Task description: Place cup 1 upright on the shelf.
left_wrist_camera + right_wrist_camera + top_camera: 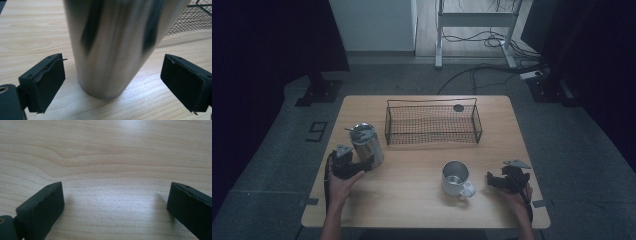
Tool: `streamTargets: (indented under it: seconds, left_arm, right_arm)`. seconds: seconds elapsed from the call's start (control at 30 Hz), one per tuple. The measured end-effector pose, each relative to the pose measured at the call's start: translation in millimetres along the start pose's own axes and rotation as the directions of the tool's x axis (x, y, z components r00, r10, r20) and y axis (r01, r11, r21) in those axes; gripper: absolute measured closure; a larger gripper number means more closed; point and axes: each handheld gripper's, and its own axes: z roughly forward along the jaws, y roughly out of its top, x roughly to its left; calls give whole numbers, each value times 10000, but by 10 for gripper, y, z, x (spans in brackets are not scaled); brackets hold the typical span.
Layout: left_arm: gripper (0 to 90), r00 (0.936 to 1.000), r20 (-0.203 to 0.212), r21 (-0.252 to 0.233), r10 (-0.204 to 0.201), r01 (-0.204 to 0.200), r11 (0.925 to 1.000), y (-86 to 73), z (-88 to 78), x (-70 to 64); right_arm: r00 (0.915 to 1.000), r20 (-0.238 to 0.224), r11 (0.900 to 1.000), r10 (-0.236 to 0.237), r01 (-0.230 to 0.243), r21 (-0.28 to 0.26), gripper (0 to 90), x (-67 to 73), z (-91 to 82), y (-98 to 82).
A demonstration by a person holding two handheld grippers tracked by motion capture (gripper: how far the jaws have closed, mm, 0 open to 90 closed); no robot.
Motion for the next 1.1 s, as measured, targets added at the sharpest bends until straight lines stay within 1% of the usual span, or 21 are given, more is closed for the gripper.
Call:
streamTargets:
  seconds: [0.03,0.13,0.2,0.23,0.4,0.6,0.67,0.7,0.73,0.77,0.9,1.1]
  left_arm:
    - [51,10000,-5,8,93,-93,10000,15,12,-15]
    - [48,9999,-44,-4,136,-136,9999,34,15,-17]
    - [47,9995,-146,-47,278,-278,9996,53,12,-17]
    - [39,9994,-108,-90,326,-327,9994,68,7,-3]
    - [37,9992,-147,-258,377,-381,9989,93,2,1]
    - [29,9989,-25,-325,463,-463,9984,131,48,-22]
    - [29,9988,-56,-250,487,-488,9985,140,76,-30]
    - [26,9979,-200,-154,616,-619,9980,153,102,-47]
    - [24,9979,-200,-154,616,-619,9980,153,102,-47]
    - [24,9972,-294,-137,690,-694,9975,159,112,-55]
    - [23,9975,-376,-169,598,-604,9980,187,158,-52]
    - [24,9968,-474,-229,646,-658,9976,217,218,-51]
  right_arm:
    - [10000,1,10000,-3,3,1,9,0,0,0]
    - [10000,4,10000,-1,1,4,9,0,0,0]
    - [10000,4,10000,1,-1,2,9,0,0,0]
    - [10000,4,10000,1,-1,3,8,0,0,0]
    - [10000,7,10000,-1,1,2,8,0,0,0]
    - [10000,15,10000,-4,4,1,8,0,1,1]
    - [10000,21,10000,3,-3,0,8,0,2,2]
    - [10000,17,10000,8,-8,0,8,0,3,3]
    - [10000,17,10000,8,-8,0,8,0,3,3]
    - [10000,19,10000,8,-8,0,8,0,3,3]
    - [10000,31,10000,7,-7,0,8,1,2,3]
    - [10000,31,10000,3,-3,-2,8,1,3,3]
